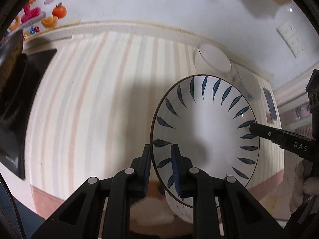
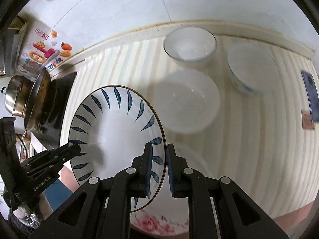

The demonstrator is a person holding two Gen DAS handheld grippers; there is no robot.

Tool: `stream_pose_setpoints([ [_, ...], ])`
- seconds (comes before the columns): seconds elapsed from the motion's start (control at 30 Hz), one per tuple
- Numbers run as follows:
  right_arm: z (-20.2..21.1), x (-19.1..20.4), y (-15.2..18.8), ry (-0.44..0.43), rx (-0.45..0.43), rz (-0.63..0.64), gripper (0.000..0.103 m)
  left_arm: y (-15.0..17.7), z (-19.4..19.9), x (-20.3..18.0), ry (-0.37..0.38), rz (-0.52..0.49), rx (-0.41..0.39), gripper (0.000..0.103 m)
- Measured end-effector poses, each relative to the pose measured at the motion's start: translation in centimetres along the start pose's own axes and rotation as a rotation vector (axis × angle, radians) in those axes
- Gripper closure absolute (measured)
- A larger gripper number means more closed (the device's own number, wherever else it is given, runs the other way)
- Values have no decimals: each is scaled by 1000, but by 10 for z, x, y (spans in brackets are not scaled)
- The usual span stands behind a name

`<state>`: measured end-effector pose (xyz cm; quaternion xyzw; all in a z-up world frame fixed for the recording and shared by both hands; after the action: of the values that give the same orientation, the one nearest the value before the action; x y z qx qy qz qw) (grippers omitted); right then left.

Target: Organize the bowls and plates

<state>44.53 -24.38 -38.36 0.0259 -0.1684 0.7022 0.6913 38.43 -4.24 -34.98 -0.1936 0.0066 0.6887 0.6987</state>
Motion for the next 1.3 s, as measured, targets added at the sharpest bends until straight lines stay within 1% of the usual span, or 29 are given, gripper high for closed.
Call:
stream_pose_setpoints([
  [0.07, 0, -12, 18, 4, 14, -9, 87, 12, -5, -6, 2, -7, 18, 86],
  [0.2, -8, -31, 41, 12, 41, -23, 87, 33, -20, -21, -3, -36, 53, 86],
  [0.3, -16, -47, 59, 22, 66, -41, 87, 42, -31, -28, -4, -50, 73, 86],
  [0.47, -30, -66, 80, 33, 95, -74, 87, 50, -48, -40, -18, -77, 98, 86],
  [0.73, -43, -76, 89, 27, 119, -86, 87, 54, -68, -44, -51, -96, 128, 86],
  [0.9, -47, -76, 87, 19, 116, -94, 87, 56, -76, -46, -70, -99, 137, 86],
  [1.1, -47, -77, 87, 18, 110, -97, 87, 58, -78, -47, -74, -101, 131, 86],
  [1.17, -48, -76, 87, 13, 111, -105, 84, 59, -78, -45, -75, -104, 132, 86],
  [1.3, -46, -76, 90, 4, 122, -143, 83, 60, -80, -43, -61, -87, 151, 85],
])
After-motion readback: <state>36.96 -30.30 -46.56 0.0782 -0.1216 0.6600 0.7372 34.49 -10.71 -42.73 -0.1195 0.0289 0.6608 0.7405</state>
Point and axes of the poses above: each gripper's, at about its wrist camera, not at the fingertips, and z roughly against the way its jaws point, x to its left, y to its underside, the point moved 7 cm from there along -z, roughly the way its jaws point, and after that the axes turned 1 degree about y, right-handed, at the moved point
